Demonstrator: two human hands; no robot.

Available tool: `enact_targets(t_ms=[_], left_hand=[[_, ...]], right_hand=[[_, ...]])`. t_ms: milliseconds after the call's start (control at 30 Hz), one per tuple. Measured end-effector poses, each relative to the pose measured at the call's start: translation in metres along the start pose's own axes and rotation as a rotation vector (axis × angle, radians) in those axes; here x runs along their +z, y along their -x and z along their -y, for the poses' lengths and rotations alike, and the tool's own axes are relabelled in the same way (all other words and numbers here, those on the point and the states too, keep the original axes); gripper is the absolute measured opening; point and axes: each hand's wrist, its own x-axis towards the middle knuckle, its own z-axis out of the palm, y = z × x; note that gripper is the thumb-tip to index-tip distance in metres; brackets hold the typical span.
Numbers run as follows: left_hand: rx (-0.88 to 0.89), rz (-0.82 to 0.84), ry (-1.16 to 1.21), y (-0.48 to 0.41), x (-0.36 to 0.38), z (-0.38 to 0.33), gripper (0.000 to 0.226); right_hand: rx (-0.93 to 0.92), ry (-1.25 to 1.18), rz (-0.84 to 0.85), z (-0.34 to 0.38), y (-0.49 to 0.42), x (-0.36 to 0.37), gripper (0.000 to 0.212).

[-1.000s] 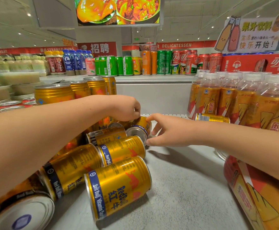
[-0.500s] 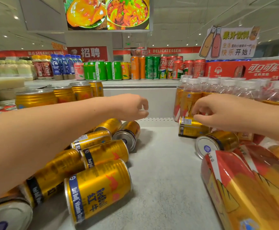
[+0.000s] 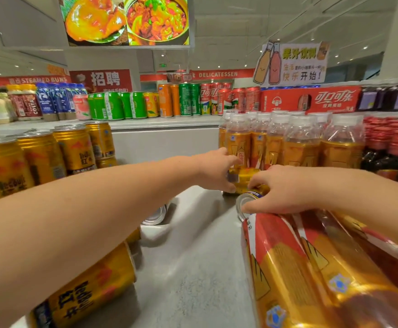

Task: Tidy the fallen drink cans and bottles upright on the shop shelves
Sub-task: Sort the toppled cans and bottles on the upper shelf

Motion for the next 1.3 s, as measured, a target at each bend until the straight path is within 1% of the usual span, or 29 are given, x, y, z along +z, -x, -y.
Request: enact_targets(t_ms=[67, 133, 200, 233, 267, 300, 367, 433, 567, 767, 867, 933, 1033, 1133, 1200, 1300], left_hand=[[-0.027, -0.014, -0.067, -0.004, 0.002, 0.0, 0.068], [-0.056, -0.007, -0.012, -0.005, 0.005, 0.0, 0.064], [-0.099, 0.02, 0.111, -0.002, 0.008, -0.001, 0.058], [-0.123, 0.015, 0.15, 0.001, 0.009, 0.0, 0.05], [-0.143, 0.0, 0.156, 0.006, 0.009, 0.001, 0.04], [-0.162, -0.017, 0.144, 0.012, 0.009, 0.003, 0.037], [-0.207, -0.013, 0.08, 0.026, 0.006, 0.005, 0.044], [-0.256, 0.011, 0.028, 0.041, 0.003, 0.008, 0.063], [-0.303, -0.002, 0.029, 0.073, -0.001, 0.006, 0.073], [-0.386, 0.048, 0.071, 0.115, -0.002, 0.0, 0.072], [-0.434, 0.047, 0.076, 0.126, -0.002, -0.002, 0.073], [-0.446, 0.057, 0.025, 0.133, -0.003, -0.003, 0.073], [-0.453, 0.105, -0.025, 0.142, -0.005, 0.001, 0.08], [-0.462, 0.177, 0.046, 0.15, -0.01, 0.01, 0.081], [-0.464, 0.227, 0.119, 0.154, -0.015, 0.017, 0.078], [-0.42, 0.274, 0.15, 0.158, -0.024, 0.027, 0.074]], right_hand=[[-0.035, -0.06, -0.006, 0.0, -0.001, 0.001, 0.064], [-0.093, -0.115, -0.018, 0.0, -0.002, 0.003, 0.058], [-0.122, -0.147, -0.029, -0.002, -0.003, 0.004, 0.061], [-0.12, -0.157, -0.031, -0.003, -0.003, 0.003, 0.066], [-0.118, -0.163, -0.04, -0.005, -0.003, 0.002, 0.071], [-0.122, -0.171, -0.061, -0.007, -0.003, 0.002, 0.075], [-0.15, -0.189, -0.116, -0.01, -0.002, 0.003, 0.082], [-0.186, -0.182, -0.171, -0.008, 0.0, 0.004, 0.085], [-0.248, -0.198, -0.226, 0.006, 0.004, -0.002, 0.082], [-0.364, -0.188, -0.269, 0.03, 0.012, -0.009, 0.076], [-0.379, -0.176, -0.309, 0.035, 0.014, -0.013, 0.073], [-0.385, -0.224, -0.302, 0.036, 0.014, -0.016, 0.074], [-0.395, -0.309, -0.223, 0.042, 0.012, -0.017, 0.076], [-0.399, -0.299, -0.15, 0.055, 0.011, -0.014, 0.079], [-0.393, -0.267, -0.127, 0.063, 0.011, -0.013, 0.08], [-0.36, -0.215, -0.112, 0.073, 0.017, -0.013, 0.079]])
